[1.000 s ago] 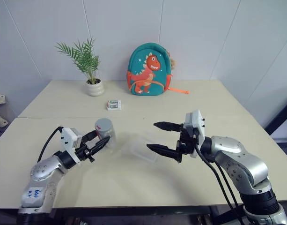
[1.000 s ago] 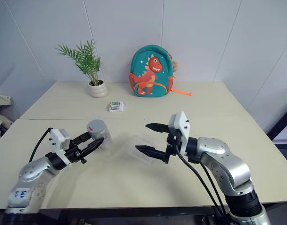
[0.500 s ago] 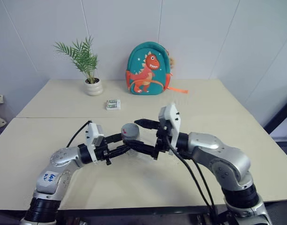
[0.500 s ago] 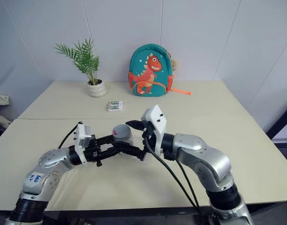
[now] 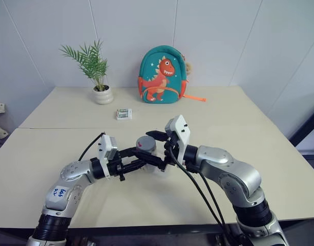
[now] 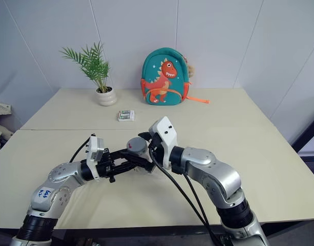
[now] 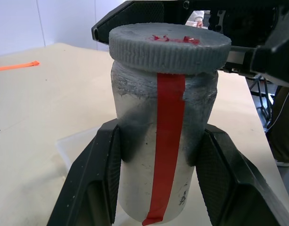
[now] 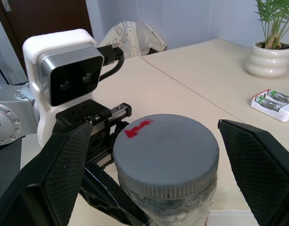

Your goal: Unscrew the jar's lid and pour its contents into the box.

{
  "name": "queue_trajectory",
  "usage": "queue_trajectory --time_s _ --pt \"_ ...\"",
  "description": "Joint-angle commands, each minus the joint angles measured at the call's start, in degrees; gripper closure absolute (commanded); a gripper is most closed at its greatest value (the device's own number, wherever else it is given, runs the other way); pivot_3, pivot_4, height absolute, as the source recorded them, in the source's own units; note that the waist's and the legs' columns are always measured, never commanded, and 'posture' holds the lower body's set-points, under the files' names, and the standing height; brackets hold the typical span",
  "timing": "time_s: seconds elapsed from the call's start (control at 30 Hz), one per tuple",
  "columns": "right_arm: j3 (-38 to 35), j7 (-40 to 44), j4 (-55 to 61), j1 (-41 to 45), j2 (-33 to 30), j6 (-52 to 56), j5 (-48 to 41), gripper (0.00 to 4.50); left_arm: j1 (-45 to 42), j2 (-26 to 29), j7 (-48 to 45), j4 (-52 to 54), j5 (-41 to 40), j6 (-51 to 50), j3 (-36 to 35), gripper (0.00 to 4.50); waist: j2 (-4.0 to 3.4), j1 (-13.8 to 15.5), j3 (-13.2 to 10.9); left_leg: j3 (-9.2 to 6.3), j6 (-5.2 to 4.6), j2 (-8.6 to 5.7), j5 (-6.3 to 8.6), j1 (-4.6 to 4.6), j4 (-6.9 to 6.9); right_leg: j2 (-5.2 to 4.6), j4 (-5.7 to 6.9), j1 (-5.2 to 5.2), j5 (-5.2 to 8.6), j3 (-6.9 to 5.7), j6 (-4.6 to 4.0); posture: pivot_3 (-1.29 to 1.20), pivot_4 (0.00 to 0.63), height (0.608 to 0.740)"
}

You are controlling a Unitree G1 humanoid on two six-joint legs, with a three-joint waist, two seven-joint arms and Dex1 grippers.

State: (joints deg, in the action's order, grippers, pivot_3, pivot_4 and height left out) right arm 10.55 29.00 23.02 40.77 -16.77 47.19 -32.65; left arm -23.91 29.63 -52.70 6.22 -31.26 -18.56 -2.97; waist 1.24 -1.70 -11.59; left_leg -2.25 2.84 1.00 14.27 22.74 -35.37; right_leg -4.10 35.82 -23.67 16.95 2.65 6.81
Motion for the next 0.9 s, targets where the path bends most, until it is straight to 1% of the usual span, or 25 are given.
queue_trajectory --time_s 0.03,0.07,0.17,0.23,0.27,0.3,0.5,0.6,0.8,0.9 --pt "-1.8 0.0 1.0 1.3 0.8 -1.7 -0.2 0.00 -0.5 -0.4 -0.2 1.2 0.1 1.1 -0.4 2.62 0.00 0.0 0.0 0.00 0.00 0.00 0.00 0.00 0.00 0.00 0.00 0.00 0.00 0.00 0.00 0.00 0.150 0.740" --pt "-1.8 0.1 1.0 1.3 0.9 -1.8 -0.2 0.00 -0.4 -0.5 -0.2 1.3 0.1 1.1 -0.4 2.62 0.00 0.0 0.0 0.00 0.00 0.00 0.00 0.00 0.00 0.00 0.00 0.00 0.00 0.00 0.00 0.00 0.150 0.740" --pt "-1.4 0.7 1.1 1.0 0.9 -2.2 0.0 0.62 -0.1 -0.6 -0.1 1.5 0.2 1.2 -0.5 2.62 0.00 0.0 0.0 0.00 0.00 0.00 0.00 0.00 0.00 0.00 0.00 0.00 0.00 0.00 0.00 0.00 0.150 0.740" --pt "-1.0 1.1 0.9 0.7 0.7 -2.6 0.3 1.26 -0.1 -0.6 -0.1 1.6 0.1 1.2 -0.5 2.62 0.00 0.0 0.0 0.00 0.00 0.00 0.00 0.00 0.00 0.00 0.00 0.00 0.00 0.00 0.00 0.00 0.150 0.740" --pt "-0.9 1.3 0.8 0.7 0.7 -2.7 0.3 1.70 -0.2 -0.7 0.0 1.7 0.1 1.2 -0.5 2.62 0.00 0.0 0.0 0.00 0.00 0.00 0.00 0.00 0.00 0.00 0.00 0.00 0.00 0.00 0.00 0.00 0.150 0.740" --pt "-0.9 1.5 0.7 0.7 0.7 -2.8 0.3 1.92 -0.2 -0.7 0.0 1.8 0.1 1.2 -0.5 2.62 0.00 0.0 0.0 0.00 0.00 0.00 0.00 0.00 0.00 0.00 0.00 0.00 0.00 0.00 0.00 0.00 0.150 0.740" --pt "-1.1 2.5 0.2 0.4 0.4 -3.0 0.4 1.97 -0.1 -0.9 0.0 1.9 -0.1 1.2 -0.6 2.62 0.00 0.0 0.0 -0.01 0.00 0.00 0.00 0.00 0.00 0.00 0.00 0.00 0.00 0.00 0.00 0.00 0.150 0.740" --pt "-1.0 4.5 -0.1 0.4 -0.5 -3.5 0.1 1.97 -0.1 -1.0 -0.4 2.2 -0.4 1.0 -0.4 2.62 0.00 0.0 0.0 0.00 0.00 0.00 0.00 0.00 0.00 0.00 0.00 0.00 0.00 0.00 0.00 0.00 0.150 0.740" --pt "-1.7 16.0 -3.7 3.6 -3.8 -5.5 -3.3 1.97 -1.1 -0.2 -4.4 2.2 -2.0 -1.0 1.1 2.62 0.00 0.0 0.0 0.00 0.00 -0.01 0.00 0.00 -0.04 0.00 0.00 0.01 0.00 0.00 0.00 0.00 0.150 0.740" --pt "-2.1 22.3 -7.8 7.1 -5.0 -5.1 -5.0 1.97 -2.1 0.2 -6.1 1.8 -2.7 -2.2 1.1 2.62 0.00 -0.1 0.0 0.00 -0.01 0.01 -0.01 0.00 -0.05 0.05 0.06 0.00 0.00 0.00 0.00 0.00 0.150 0.740"
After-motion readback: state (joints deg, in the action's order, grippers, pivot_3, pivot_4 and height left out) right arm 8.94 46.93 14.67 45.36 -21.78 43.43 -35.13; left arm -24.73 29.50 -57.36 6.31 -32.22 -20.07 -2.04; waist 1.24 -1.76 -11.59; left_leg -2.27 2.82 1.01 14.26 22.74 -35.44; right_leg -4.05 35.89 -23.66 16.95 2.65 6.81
